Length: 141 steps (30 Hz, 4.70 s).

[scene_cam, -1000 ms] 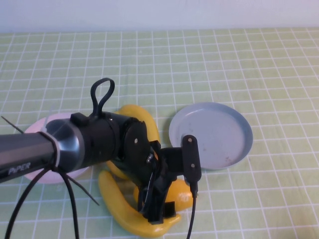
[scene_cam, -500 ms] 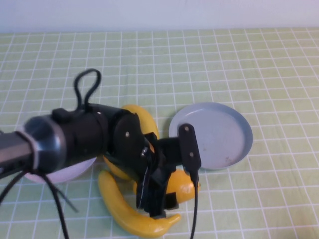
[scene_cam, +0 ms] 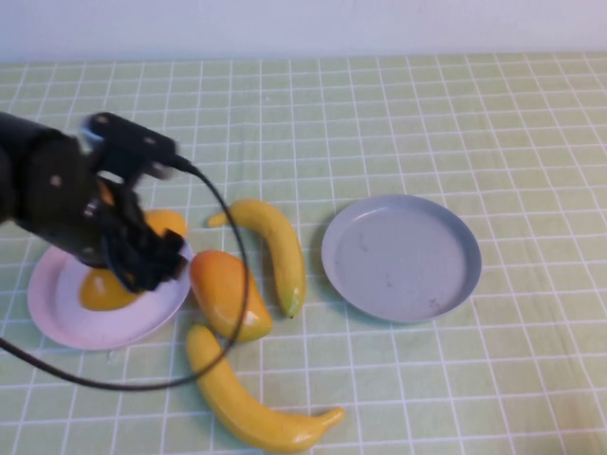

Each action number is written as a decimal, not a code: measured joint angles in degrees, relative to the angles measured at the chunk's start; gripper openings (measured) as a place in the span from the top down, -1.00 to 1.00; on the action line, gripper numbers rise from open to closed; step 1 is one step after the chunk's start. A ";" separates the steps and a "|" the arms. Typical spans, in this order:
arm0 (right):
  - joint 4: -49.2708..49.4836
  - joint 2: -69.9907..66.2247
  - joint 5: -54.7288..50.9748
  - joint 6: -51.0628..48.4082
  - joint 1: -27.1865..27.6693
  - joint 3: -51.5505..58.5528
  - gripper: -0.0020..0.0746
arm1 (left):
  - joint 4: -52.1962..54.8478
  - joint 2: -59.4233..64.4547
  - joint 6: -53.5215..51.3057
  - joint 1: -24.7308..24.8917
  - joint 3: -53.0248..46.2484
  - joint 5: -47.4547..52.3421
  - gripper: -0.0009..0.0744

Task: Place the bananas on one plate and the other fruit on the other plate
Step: Put one type of fruit in the left plate

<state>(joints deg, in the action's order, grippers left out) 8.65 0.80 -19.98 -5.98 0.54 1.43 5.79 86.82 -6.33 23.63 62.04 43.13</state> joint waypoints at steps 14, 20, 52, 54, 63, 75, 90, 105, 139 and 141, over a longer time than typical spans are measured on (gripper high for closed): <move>0.00 0.00 0.00 0.00 0.00 0.00 0.99 | 0.40 11.06 1.94 -12.94 5.82 3.78 -0.50; 0.00 0.00 0.00 0.00 0.00 0.00 0.99 | 0.51 15.85 2.50 -13.04 12.35 7.88 -0.55; 0.00 0.00 0.00 0.00 0.00 0.00 0.99 | -2.37 17.93 31.07 9.21 23.04 18.52 -0.79; 0.00 0.00 0.00 0.00 0.00 0.00 0.99 | 0.46 18.89 33.07 10.26 23.04 18.46 -0.79; 0.00 0.00 0.00 0.00 0.00 0.00 0.99 | 3.81 20.39 36.21 10.64 23.04 22.59 -0.79; 0.00 0.00 0.00 0.00 0.00 0.00 0.99 | 4.07 23.58 36.55 10.64 23.04 22.48 -0.79; 0.00 0.00 0.00 0.00 0.00 0.00 0.99 | 2.43 27.03 35.79 10.64 23.04 21.33 -0.78; 0.00 0.00 0.00 0.00 0.00 0.00 0.99 | 1.96 25.73 29.72 10.64 23.04 21.33 -0.50; 0.00 0.00 0.00 0.00 0.00 0.00 0.99 | 6.16 23.73 26.30 -0.41 23.04 22.16 -0.57; 0.00 0.00 0.00 0.00 0.00 0.00 0.99 | 6.33 23.73 26.07 -0.41 23.13 23.12 -0.57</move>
<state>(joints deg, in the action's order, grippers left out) 8.65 0.80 -19.98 -5.98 0.54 1.43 12.12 110.55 19.75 23.23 85.18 66.25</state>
